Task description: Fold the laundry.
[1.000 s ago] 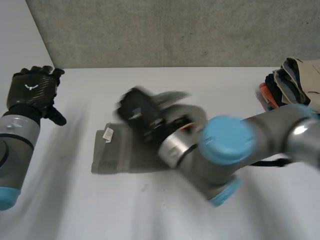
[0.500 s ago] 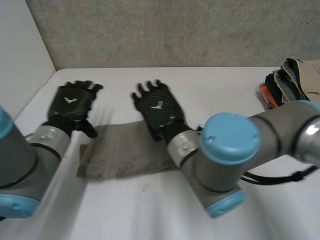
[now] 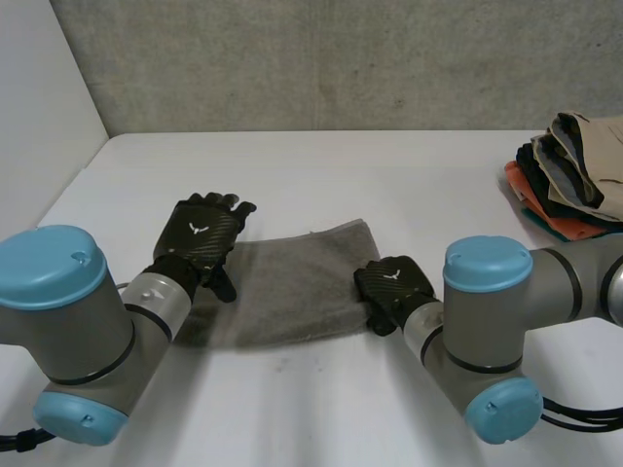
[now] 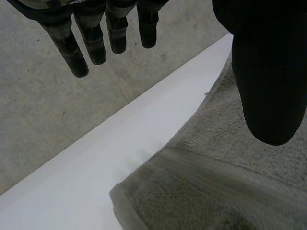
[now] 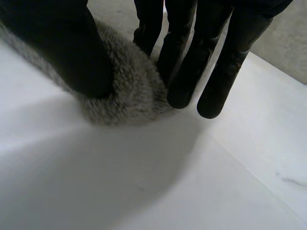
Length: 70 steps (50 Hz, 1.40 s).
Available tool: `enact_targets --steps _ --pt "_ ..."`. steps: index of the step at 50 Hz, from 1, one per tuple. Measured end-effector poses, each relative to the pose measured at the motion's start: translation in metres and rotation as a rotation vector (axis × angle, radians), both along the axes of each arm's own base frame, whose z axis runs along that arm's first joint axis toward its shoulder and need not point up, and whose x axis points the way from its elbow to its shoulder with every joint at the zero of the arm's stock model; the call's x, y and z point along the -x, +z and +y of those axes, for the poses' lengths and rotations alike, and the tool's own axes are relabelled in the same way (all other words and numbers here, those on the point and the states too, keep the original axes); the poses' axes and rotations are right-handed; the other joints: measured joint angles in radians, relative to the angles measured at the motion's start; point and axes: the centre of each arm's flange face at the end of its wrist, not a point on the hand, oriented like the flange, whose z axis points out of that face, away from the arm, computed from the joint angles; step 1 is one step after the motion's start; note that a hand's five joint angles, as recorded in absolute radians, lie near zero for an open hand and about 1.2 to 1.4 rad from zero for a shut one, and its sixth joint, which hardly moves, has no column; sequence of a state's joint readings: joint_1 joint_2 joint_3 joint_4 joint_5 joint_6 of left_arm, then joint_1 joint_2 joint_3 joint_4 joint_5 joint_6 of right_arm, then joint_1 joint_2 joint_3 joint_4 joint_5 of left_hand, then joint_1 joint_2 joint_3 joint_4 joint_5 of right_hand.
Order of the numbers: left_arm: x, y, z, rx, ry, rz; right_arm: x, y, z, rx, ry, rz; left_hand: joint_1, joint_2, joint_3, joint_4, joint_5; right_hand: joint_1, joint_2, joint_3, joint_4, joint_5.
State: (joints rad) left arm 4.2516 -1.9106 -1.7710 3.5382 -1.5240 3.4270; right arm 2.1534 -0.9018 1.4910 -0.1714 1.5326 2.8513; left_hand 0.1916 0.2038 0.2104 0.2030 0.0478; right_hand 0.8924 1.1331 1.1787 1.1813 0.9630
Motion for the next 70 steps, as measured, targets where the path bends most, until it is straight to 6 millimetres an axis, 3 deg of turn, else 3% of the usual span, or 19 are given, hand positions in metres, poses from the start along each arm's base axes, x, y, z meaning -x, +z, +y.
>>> enact_targets --steps 9,16,19,23,26,27,28,30,35,36,37,38,40,42,46,51,55,61,70 --pt "-0.002 0.007 0.002 0.015 0.003 0.008 0.027 0.029 0.000 0.198 0.017 0.187 0.000 0.000 0.000 0.000 0.000 0.042 0.029 0.004 0.007 0.013" --pt "-0.004 0.014 0.001 0.032 0.009 0.018 0.024 0.051 -0.001 0.420 0.085 0.405 0.000 0.000 0.000 0.000 0.000 0.050 0.044 0.004 0.007 0.017" --pt "-0.006 0.018 0.000 0.041 0.018 0.024 0.004 0.061 0.005 0.525 0.139 0.423 0.000 0.000 0.000 -0.001 0.000 0.058 0.049 0.004 0.007 0.017" --pt "-0.010 0.022 -0.003 0.052 0.034 0.030 -0.037 0.063 0.031 0.642 0.280 0.362 0.000 0.000 0.000 0.000 0.000 0.071 0.049 0.004 0.007 0.027" --pt "-0.010 0.022 -0.003 0.052 0.034 0.030 -0.037 0.063 0.031 0.642 0.280 0.362 0.000 0.000 0.000 0.000 0.000 0.071 0.049 0.004 0.007 0.027" --pt "-0.017 0.028 -0.008 0.067 0.073 0.037 -0.059 0.060 0.051 0.688 0.377 0.312 0.000 0.000 0.000 0.000 0.000 0.071 0.049 0.004 0.007 0.030" --pt "-0.019 0.029 -0.009 0.071 0.087 0.038 -0.088 0.045 0.087 0.727 0.556 0.230 0.000 0.000 0.000 0.000 0.000 0.071 0.049 0.004 0.007 0.030" --pt "-0.019 0.029 -0.009 0.071 0.087 0.038 -0.088 0.045 0.087 0.727 0.556 0.230 0.000 0.000 0.000 0.000 0.000 0.071 0.049 0.004 0.007 0.030" --pt "-0.029 0.036 -0.015 0.089 0.163 0.045 -0.102 0.025 0.114 0.693 0.708 0.154 0.000 0.000 0.000 0.000 0.000 0.023 -0.059 -0.104 -0.091 -0.043" --pt "-0.030 0.037 -0.016 0.093 0.171 0.047 -0.101 0.025 0.113 0.656 0.699 0.123 0.000 0.000 0.000 0.000 0.000 -0.207 -0.297 -0.317 -0.320 -0.259" --pt "-0.030 0.037 -0.016 0.094 0.172 0.048 -0.101 0.026 0.112 0.644 0.694 0.114 0.000 0.000 0.000 0.000 0.000 -0.207 -0.297 -0.317 -0.320 -0.259" --pt "-0.029 0.038 -0.016 0.097 0.173 0.050 -0.099 0.029 0.107 0.603 0.665 0.079 0.000 0.000 0.000 0.000 0.000 -0.551 -0.654 -0.685 -0.685 -0.623" --pt "-0.029 0.039 -0.017 0.100 0.174 0.052 -0.098 0.031 0.105 0.583 0.648 0.061 0.000 0.000 0.000 0.000 0.000 -0.610 -0.747 -0.777 -0.777 -0.715" --pt "-0.024 0.042 -0.017 0.110 0.161 0.062 -0.084 0.055 0.081 0.427 0.480 -0.097 0.000 0.000 0.000 0.000 0.000 -0.691 -0.913 -0.961 -0.945 -0.893" --pt "-0.006 0.046 -0.012 0.112 0.109 0.094 -0.059 0.085 0.053 0.233 0.257 -0.306 0.000 0.000 0.000 0.000 0.000 -0.691 -0.914 -0.964 -0.946 -0.897" --pt "0.027 0.042 0.002 0.055 0.012 0.146 -0.026 0.104 0.021 0.023 0.042 -0.463 0.000 0.000 0.000 0.000 0.000 -0.691 -0.914 -0.964 -0.946 -0.898" --pt "0.051 0.029 0.015 -0.042 -0.049 0.158 -0.010 0.102 0.004 -0.084 -0.049 -0.469 0.000 0.000 0.000 0.000 0.000 -0.691 -0.914 -0.964 -0.946 -0.897" --pt "0.067 0.002 0.025 -0.160 -0.070 0.118 -0.007 0.088 -0.009 -0.152 -0.080 -0.414 0.003 0.000 0.000 0.000 0.000 -0.691 -0.914 -0.964 -0.946 -0.897" --pt "0.055 -0.016 0.025 -0.195 0.032 0.017 -0.019 0.069 -0.010 -0.194 -0.044 -0.313 0.003 0.000 0.000 0.000 0.000 -0.691 -0.914 -0.964 -0.946 -0.897"
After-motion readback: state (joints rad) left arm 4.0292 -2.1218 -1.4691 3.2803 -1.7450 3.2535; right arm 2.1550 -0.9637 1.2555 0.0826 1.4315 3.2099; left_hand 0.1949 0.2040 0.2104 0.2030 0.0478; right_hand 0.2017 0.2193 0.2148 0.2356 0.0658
